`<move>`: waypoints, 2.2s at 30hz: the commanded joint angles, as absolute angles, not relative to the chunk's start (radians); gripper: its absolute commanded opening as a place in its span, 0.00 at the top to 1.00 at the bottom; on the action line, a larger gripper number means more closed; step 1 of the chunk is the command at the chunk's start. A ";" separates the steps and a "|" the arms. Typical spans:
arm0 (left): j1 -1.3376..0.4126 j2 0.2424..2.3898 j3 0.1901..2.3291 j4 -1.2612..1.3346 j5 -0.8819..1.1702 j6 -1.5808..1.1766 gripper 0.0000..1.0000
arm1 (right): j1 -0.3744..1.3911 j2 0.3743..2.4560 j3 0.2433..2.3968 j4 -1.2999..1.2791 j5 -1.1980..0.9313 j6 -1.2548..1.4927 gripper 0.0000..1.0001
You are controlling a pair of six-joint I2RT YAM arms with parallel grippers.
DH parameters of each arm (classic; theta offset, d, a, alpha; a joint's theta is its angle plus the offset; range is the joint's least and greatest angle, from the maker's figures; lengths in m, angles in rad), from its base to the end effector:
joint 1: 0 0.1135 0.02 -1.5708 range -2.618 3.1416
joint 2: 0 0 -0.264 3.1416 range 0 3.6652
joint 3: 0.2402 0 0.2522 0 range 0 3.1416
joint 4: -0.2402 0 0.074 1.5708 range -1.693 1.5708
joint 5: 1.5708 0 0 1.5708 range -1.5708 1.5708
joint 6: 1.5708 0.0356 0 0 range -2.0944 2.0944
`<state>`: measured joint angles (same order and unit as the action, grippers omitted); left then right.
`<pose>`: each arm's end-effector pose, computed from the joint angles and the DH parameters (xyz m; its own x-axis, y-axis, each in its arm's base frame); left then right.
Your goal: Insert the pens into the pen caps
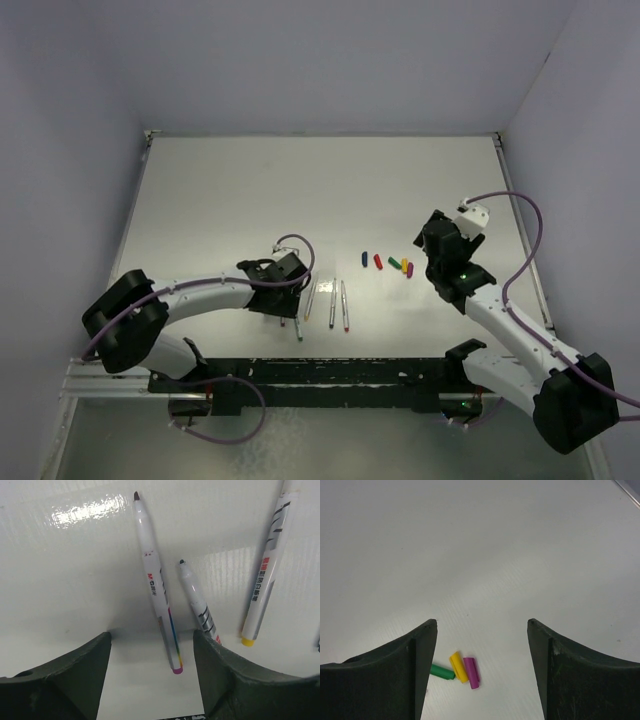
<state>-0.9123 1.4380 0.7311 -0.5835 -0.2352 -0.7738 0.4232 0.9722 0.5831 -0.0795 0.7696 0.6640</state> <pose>0.1536 -0.1850 0.1573 -0.9305 0.0921 -0.3544 0.1110 0.9933 -0.0332 0.2012 0.0634 0.2492 -0.1572 0.4146 -0.8963 0.4673 0.8308 0.3023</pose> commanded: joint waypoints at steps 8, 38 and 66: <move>-0.917 1.540 0.718 -0.545 -0.231 -0.771 0.55 | 0.418 0.963 0.608 -0.104 0.825 0.686 0.24; -0.915 1.401 0.860 -0.568 -0.422 -0.727 1.00 | 0.419 1.041 0.635 -0.267 0.674 0.800 0.62; -0.914 1.396 0.881 -0.420 -0.451 -0.640 1.00 | 0.420 1.422 0.726 -0.225 0.543 0.852 0.54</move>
